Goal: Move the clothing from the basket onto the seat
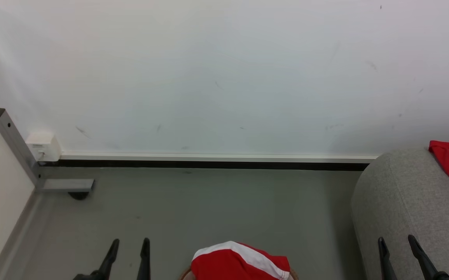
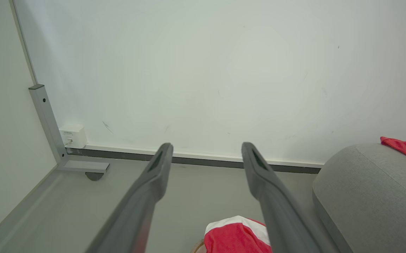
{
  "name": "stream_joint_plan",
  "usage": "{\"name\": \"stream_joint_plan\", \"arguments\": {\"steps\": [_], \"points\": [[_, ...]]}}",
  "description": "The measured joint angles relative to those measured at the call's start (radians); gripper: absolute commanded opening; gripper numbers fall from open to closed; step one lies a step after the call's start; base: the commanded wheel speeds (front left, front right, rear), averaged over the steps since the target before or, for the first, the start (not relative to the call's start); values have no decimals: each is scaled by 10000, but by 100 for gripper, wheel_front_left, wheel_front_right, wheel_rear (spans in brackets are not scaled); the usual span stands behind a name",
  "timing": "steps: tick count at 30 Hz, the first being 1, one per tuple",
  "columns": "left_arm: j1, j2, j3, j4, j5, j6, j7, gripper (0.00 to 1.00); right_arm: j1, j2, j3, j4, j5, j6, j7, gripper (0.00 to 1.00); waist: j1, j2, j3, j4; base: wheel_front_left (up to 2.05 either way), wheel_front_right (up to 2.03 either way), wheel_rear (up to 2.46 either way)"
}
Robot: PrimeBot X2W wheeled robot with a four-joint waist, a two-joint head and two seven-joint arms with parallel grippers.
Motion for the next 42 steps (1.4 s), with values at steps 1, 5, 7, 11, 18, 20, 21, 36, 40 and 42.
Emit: {"name": "stream_joint_plan", "arguments": {"steps": [1, 5, 7, 11, 18, 20, 21, 36, 40, 42], "points": [[12, -33, 77, 8, 40, -58, 0, 100, 0, 19, -10, -13, -12, 0, 0, 100, 0, 0, 14, -7, 0, 0, 0], [14, -217, 362, 21, 316, -270, 0, 100, -6, 56, -42, -36, -27, 0, 0, 100, 1, 0, 79, -29, 0, 0, 0], [14, -299, 456, 42, 422, -372, 0, 100, -17, 75, -52, -42, -27, 0, 0, 100, 2, 0, 117, -40, 0, 0, 0], [14, -426, 675, 105, 539, -543, 0, 100, -50, 100, -25, -52, -27, 0, -2, 100, 2, 0, 185, -87, 0, 0, 0], [-18, -675, 719, 355, 775, -863, 0, 100, -479, 125, 113, -213, -33, 0, -2, 100, 2, 0, 434, -499, 0, 0, 0], [-47, -708, 667, 458, 836, -936, 0, 100, -577, 125, 151, -251, -42, 0, -2, 100, 2, 0, 480, -612, 0, 0, 0], [-94, -736, 577, 577, 882, -982, -2, 100, -662, 115, 171, -291, -42, 0, -4, 100, 1, 0, 529, -730, 0, 0, 0], [-3001, -876, -1611, 4079, 1918, -2059, 1388, 100, -1707, 86, 167, -1388, 153, 0, -19, 100, 3, 0, 2600, -2433, 0, 0, 0], [-3950, -694, -1969, 5060, 2263, -2196, 2048, 100, -2173, 130, 207, -1923, 261, 0, -19, 100, 3, 0, 3522, -2818, 0, 0, 0], [-4413, -640, -2140, 5540, 2353, -2247, 2288, 100, -2362, 142, 209, -2184, 293, 0, -19, 100, 4, 0, 4047, -2981, 0, 0, 0]]}}
